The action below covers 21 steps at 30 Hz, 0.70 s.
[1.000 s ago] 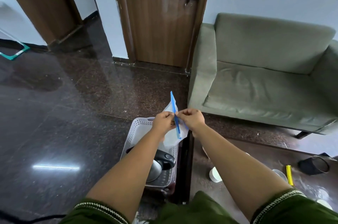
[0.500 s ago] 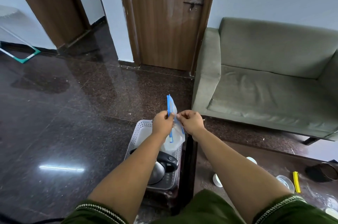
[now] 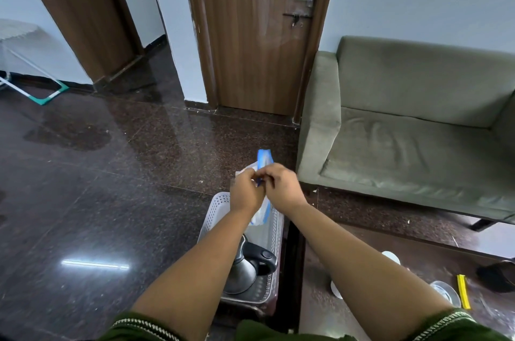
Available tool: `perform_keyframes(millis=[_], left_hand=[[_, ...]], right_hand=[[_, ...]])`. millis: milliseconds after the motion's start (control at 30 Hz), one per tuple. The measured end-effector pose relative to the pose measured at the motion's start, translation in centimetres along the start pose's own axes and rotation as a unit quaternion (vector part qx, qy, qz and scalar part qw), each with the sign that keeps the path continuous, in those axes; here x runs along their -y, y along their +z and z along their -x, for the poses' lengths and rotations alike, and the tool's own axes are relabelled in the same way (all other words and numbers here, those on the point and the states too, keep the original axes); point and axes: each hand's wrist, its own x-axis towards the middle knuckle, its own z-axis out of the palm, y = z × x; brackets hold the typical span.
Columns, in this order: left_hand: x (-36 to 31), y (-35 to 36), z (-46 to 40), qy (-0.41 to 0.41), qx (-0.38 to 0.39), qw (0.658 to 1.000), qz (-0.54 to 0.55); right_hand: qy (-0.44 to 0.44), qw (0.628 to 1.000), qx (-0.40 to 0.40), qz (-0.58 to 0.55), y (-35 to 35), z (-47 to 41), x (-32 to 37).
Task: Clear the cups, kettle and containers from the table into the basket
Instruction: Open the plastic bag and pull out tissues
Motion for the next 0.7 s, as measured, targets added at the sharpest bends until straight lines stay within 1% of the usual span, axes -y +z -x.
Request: perform_keyframes(millis=[33,100,133,167,233,267,333,433,533,633,700], left_hand=[[-0.1,0.0,0.1,-0.002,0.001,1.000,-0.007],[0.1,-0.3,0.1,-0.010,0.003,0.999,-0.046],[0.2,-0.4,0.2,-0.012,0.004,0.998,-0.059],[0.2,-0.5,0.2,-0.012,0.004,0.998,-0.060],[0.0,-0.6,0.5,0.007,0.011,0.999,-0.052],[-0.3,-0.5,0.8,0.027,0.014,0.998,-0.053],[-1.0,-0.2,1.5,0.058,0.008,0.996,-0.064],[-1.9,0.2,2.3,0.057,-0.023,0.994,-0.092],[-3.0,0.7,2.9,0.074,-0.034,0.988,-0.127],[-4.3,1.2,3.5,0.095,-0.037,0.984,-0.148],[-4.7,1.3,3.8,0.106,-0.031,0.983,-0.150]], right_hand=[[0.058,0.998,0.031,-0.017,0.2,-0.2,0.3],[0.215,0.973,0.055,-0.065,0.4,-0.8,0.2],[0.271,0.957,0.069,-0.078,0.4,-1.0,0.0],[0.300,0.947,0.092,-0.066,0.3,-1.2,-0.2],[0.323,0.936,0.134,-0.049,0.2,-1.4,-0.6],[0.336,0.927,0.148,-0.076,0.3,-1.2,-0.6],[0.371,0.895,0.171,-0.177,0.6,-0.6,-0.4],[0.389,0.865,0.136,-0.288,0.4,0.1,-0.9],[0.404,0.839,0.116,-0.345,-0.5,0.6,-0.7],[0.420,0.802,0.147,-0.397,-0.9,0.8,-0.8],[0.398,0.777,0.177,-0.454,-1.2,1.1,-1.0]])
